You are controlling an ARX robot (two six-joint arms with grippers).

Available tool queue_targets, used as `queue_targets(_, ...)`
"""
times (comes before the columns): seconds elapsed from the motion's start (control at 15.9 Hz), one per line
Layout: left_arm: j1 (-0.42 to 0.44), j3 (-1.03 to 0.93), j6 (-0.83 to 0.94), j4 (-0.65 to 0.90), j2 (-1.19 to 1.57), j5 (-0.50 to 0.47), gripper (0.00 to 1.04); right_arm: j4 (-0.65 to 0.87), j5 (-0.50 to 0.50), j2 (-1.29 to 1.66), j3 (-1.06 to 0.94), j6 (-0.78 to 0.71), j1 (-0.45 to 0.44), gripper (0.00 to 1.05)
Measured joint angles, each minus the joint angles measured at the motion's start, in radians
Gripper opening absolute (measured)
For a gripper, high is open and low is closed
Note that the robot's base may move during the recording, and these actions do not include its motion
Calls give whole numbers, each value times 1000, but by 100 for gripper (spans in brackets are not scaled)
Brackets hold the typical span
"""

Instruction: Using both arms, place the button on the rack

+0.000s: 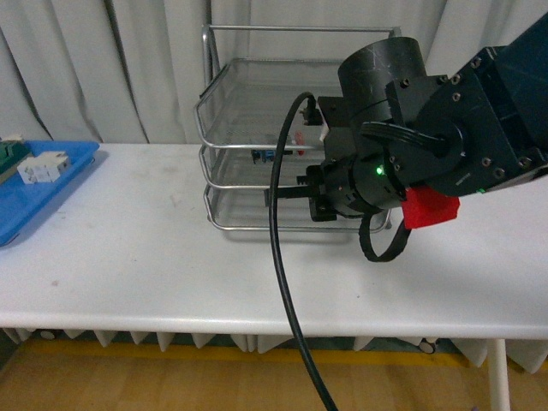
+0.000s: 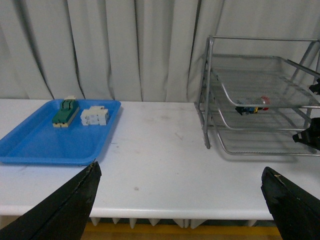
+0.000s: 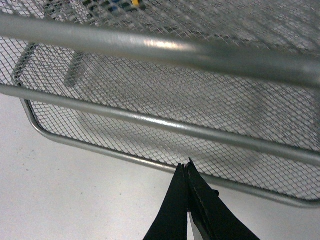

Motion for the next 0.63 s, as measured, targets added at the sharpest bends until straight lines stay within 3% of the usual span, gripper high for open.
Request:
queue_targets(0.19, 0, 0, 0, 0, 0, 0, 98, 172, -2, -161, -224, 29, -15, 2)
queue_targets(0.32, 0, 0, 0, 0, 0, 0, 98, 356, 54, -284, -386, 19, -23, 4)
queue_targets(0.38, 0, 0, 0, 0, 0, 0, 98, 496, 113, -338, -478, 6, -24, 10)
queue_targets(0.5, 0, 0, 0, 2, 0, 0, 98, 815, 270, -369, -634, -69, -37, 2)
queue_targets(0.63, 0, 0, 0, 0, 0, 0, 98, 950, 273, -433, -811, -113, -88, 2)
